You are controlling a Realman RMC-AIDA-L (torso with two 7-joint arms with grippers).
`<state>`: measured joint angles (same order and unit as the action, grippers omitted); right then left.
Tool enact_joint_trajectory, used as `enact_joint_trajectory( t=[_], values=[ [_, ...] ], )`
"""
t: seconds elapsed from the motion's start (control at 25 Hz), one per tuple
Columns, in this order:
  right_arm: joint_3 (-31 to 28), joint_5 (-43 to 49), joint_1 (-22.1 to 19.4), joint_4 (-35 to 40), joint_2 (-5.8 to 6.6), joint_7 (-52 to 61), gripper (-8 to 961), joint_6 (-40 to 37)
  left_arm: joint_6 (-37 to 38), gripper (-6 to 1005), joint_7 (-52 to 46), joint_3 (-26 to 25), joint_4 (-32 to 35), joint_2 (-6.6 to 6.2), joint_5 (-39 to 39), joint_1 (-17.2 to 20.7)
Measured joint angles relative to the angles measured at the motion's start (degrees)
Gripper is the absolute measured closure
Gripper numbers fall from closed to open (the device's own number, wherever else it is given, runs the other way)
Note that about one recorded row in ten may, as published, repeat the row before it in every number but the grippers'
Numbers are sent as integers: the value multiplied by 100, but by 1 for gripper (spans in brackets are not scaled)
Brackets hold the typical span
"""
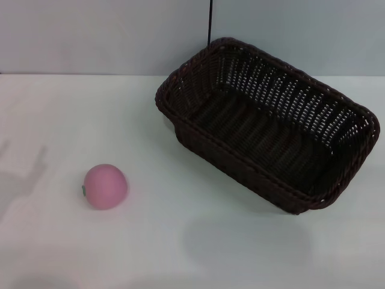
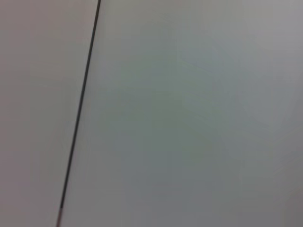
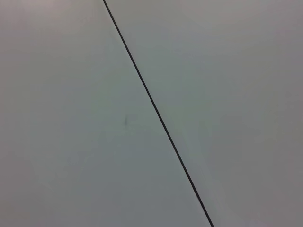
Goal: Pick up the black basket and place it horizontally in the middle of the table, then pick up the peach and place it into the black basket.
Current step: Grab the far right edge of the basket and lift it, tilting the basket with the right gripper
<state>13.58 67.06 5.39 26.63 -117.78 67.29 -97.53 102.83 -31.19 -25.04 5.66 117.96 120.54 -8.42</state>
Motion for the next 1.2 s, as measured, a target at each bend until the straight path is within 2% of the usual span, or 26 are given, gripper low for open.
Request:
enact_joint_trajectory(
  t=[0.08,0.16,0.2,0.24,0.36,0.48,0.56,0.6,0.64,0.76,0.8,0.84,0.88,0.96,1.0,1.04,1.2],
  values=[
    [-1,3,-22,105,-7,104,130,3,-67,187,15,-37,57,-2,-17,-45],
    [-3,25,-75,371,-26,406,130,19,-161,188,-176,-102,311,-23,-38,-226],
    [-7,150,-131,771,-36,853,131,37,-169,189,-293,-114,425,-31,-40,-282],
    [-7,150,-131,771,-36,853,131,37,-169,190,-293,-114,425,-31,-40,-282],
    [-8,741,-145,1713,-21,1612,132,54,-160,191,-447,-143,567,-49,-45,-390],
    [-9,1744,16,3080,44,2934,133,97,-58,193,-500,-142,607,-86,-94,-485],
    [25,2489,220,3831,160,3845,134,88,1,194,-547,-141,614,-123,-156,-542],
    [70,3515,638,4525,376,4850,134,-53,19,195,-557,-139,620,-143,-175,-576],
    [70,3515,638,4525,376,4850,134,-53,19,196,-557,-139,620,-143,-175,-576],
    [267,5007,1397,5053,737,5892,135,-500,31,198,-560,-138,610,-113,-187,-591],
    [547,6038,1986,5100,984,6360,136,-810,31,198,-560,-136,606,-88,-190,-596],
    [701,6535,2271,5051,1082,6528,136,-950,31,199,-560,-136,606,-88,-190,-596],
    [701,6535,2271,5051,1082,6528,136,-950,28,199,-561,-127,597,-50,-191,-603],
    [984,7300,2768,4792,1222,6709,137,-1061,26,201,-549,-105,537,-11,-186,-589],
    [1282,7755,3198,4424,1304,6752,137,-1073,26,201,-549,-105,537,-11,-186,-589],
    [1282,7755,3198,4424,1304,6752,138,-1073,24,202,-544,-97,485,-6,-175,-571],
    [1934,7922,3777,3653,1327,6690,139,-573,16,204,-524,-91,289,3,-157,-452]
  ],
)
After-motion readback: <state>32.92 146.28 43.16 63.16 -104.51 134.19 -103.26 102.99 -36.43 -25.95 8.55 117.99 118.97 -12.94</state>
